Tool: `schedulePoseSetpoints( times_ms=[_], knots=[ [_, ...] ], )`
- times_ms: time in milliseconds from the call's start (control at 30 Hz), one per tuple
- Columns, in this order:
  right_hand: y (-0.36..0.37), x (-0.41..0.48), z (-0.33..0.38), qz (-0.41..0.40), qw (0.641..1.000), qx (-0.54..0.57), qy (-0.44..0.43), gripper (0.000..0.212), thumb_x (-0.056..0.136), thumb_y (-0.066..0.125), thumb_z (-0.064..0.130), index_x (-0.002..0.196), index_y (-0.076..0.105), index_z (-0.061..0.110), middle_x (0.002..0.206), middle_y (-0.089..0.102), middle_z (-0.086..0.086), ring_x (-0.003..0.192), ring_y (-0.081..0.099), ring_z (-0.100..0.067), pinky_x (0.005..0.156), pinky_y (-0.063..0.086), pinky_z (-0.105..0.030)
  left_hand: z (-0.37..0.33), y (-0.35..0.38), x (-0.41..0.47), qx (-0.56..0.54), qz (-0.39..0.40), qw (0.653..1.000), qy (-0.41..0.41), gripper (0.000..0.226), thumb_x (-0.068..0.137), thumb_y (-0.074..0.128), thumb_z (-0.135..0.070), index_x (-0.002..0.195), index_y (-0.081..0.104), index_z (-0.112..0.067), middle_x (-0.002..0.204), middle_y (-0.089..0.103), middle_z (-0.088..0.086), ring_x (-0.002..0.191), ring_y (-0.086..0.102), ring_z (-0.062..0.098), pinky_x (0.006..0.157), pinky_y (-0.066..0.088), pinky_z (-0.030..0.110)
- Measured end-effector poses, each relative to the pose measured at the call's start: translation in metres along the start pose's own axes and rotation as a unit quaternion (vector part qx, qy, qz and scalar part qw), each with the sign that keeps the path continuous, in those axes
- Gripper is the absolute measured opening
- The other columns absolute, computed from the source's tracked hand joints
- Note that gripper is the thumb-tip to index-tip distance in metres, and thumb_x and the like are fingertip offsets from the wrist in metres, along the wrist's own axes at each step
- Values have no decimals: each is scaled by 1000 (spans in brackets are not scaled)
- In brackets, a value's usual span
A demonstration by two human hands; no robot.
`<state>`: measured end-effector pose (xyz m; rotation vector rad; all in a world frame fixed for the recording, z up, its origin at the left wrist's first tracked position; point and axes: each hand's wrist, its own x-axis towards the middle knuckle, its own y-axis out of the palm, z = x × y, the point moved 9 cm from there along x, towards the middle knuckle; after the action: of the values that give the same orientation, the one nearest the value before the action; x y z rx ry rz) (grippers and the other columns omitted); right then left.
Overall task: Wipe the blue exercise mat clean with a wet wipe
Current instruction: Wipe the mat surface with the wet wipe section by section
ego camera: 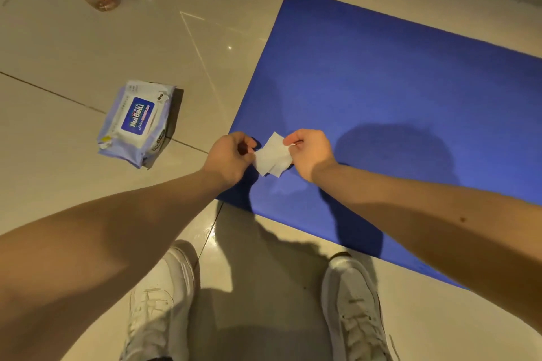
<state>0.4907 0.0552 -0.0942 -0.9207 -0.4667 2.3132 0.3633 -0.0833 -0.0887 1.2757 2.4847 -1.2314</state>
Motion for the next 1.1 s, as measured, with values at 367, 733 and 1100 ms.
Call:
schedulePoseSetpoints(
  times_ms=[367, 733, 1100],
  knots=[
    [59, -53, -10, 27, 880, -412, -234, 66, 105, 40, 52, 162, 20, 25, 171, -5, -11, 155, -12, -41, 125, 10, -56, 33, -9, -36, 275, 11, 961, 20, 54, 88, 66, -18, 140, 52, -12, 143, 46, 9, 130, 38, 32, 105, 43, 44],
    [84, -32, -22, 30, 864, -464, -195, 75, 100, 20, 71, 163, 0, 36, 169, -15, -13, 151, -21, -48, 121, -4, -65, 46, 3, -43, 295, 37, 954, 28, 67, 90, 68, -22, 150, 39, -17, 153, 33, 5, 133, 30, 31, 92, 48, 48],
    [97, -26, -5, 18, 837, -483, -254, 78, 105, 17, 60, 163, -2, 11, 169, -12, -15, 155, -16, -36, 126, -1, -52, 53, -2, -36, 327, 31, 944, 31, 70, 87, 72, -37, 150, 42, -28, 153, 32, -1, 133, 31, 27, 84, 51, 43]
  ],
)
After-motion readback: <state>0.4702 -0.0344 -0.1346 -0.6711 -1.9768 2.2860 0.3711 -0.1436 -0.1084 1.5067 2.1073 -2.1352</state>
